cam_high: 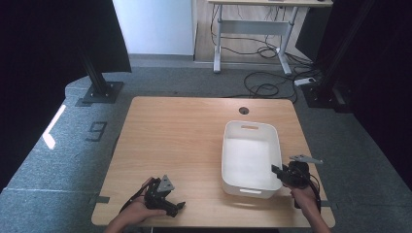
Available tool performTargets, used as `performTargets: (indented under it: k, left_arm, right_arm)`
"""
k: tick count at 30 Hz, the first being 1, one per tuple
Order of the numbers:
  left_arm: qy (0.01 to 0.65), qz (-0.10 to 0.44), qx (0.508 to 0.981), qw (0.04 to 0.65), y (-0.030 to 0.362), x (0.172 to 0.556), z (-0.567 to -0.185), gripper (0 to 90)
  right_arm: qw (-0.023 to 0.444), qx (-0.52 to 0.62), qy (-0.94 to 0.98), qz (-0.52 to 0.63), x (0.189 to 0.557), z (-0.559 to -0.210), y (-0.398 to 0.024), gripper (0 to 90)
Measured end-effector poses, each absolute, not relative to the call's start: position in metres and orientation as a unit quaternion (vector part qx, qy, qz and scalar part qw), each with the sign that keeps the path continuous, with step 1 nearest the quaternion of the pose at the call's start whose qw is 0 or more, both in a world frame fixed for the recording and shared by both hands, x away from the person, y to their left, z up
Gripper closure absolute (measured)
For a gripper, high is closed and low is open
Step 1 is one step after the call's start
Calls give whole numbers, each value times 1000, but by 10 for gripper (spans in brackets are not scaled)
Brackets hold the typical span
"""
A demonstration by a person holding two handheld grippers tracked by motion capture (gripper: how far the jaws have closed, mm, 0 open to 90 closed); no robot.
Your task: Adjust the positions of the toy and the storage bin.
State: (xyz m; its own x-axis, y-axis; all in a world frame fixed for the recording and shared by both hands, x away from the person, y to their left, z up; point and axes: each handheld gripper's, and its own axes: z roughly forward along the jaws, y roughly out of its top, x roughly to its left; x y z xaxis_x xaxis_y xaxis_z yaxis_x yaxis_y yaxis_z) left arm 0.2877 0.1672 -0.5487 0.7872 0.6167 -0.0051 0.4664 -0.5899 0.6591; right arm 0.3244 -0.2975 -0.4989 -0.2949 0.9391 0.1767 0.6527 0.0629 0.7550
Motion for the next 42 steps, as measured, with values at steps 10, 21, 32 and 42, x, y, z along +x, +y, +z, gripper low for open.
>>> performTargets:
  k: [10,21,32,42]
  left_arm:
    - [306,112,885,333,167,288,-549,0]
    - [306,112,885,333,167,288,-549,0]
    - [306,112,885,333,167,288,-549,0]
    - [306,112,885,333,167,288,-549,0]
  right_arm:
    - [183,556,714,385,330,-498,-286,657]
    - [182,553,716,386,333,-498,-279,657]
    - [181,549,718,387,338,-498,-270,657]
    - [178,545,720,390,342,-498,-263,657]
